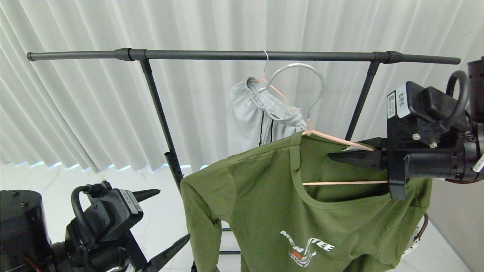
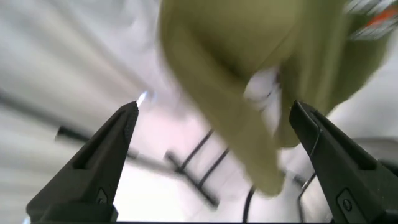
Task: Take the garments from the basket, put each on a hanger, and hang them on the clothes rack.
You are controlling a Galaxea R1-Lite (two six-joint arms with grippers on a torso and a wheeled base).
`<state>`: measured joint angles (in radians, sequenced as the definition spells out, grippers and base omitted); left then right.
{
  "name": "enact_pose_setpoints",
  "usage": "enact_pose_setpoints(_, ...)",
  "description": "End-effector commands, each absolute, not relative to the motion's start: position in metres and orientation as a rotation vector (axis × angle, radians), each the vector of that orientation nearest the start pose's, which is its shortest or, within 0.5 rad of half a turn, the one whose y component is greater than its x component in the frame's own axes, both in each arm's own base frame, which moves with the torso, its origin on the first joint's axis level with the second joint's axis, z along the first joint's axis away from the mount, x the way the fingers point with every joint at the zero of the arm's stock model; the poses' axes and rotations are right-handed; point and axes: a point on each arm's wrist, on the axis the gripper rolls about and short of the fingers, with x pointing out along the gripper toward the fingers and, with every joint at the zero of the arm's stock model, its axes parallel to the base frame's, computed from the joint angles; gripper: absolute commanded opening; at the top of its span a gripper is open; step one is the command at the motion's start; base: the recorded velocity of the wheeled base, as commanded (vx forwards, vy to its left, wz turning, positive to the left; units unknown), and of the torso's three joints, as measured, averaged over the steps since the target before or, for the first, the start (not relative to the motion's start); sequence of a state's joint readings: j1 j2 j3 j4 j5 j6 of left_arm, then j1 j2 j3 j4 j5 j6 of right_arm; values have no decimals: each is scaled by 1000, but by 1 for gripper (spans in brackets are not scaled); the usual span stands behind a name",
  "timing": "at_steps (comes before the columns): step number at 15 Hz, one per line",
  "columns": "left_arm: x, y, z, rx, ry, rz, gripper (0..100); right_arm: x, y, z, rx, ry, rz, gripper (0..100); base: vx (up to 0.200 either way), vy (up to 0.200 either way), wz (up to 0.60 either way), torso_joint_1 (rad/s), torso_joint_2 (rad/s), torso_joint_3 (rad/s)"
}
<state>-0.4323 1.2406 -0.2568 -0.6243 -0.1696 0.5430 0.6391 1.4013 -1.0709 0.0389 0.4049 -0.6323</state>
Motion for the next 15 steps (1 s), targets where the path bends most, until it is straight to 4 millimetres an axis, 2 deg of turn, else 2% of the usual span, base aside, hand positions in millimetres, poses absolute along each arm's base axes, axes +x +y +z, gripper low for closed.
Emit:
enact_pose_setpoints(1, 148, -63, 139, 558, 237, -637, 100, 179, 145, 276, -610, 32, 1120, 0, 0, 0, 0, 0, 0, 0)
enact_pose_setpoints(6, 167, -68, 150, 528, 219, -632, 100, 173, 147, 280, -602, -11, 1140, 0, 0, 0, 0, 0, 0, 0)
enact_pose_setpoints(9, 168, -71, 153, 507, 188, -696, 100, 166, 154, 277, -589, -27, 1174, 0, 0, 0, 0, 0, 0, 0)
enact_pose_setpoints(10, 168, -71, 153, 505, 189, -695, 0, 164, 156, 276, -585, -35, 1179, 0, 0, 0, 0, 0, 0, 0)
enact_pose_setpoints(15, 173, -56, 151, 499, 218, -607, 0, 167, 147, 277, -582, -36, 1133, 0, 0, 0, 0, 0, 0, 0)
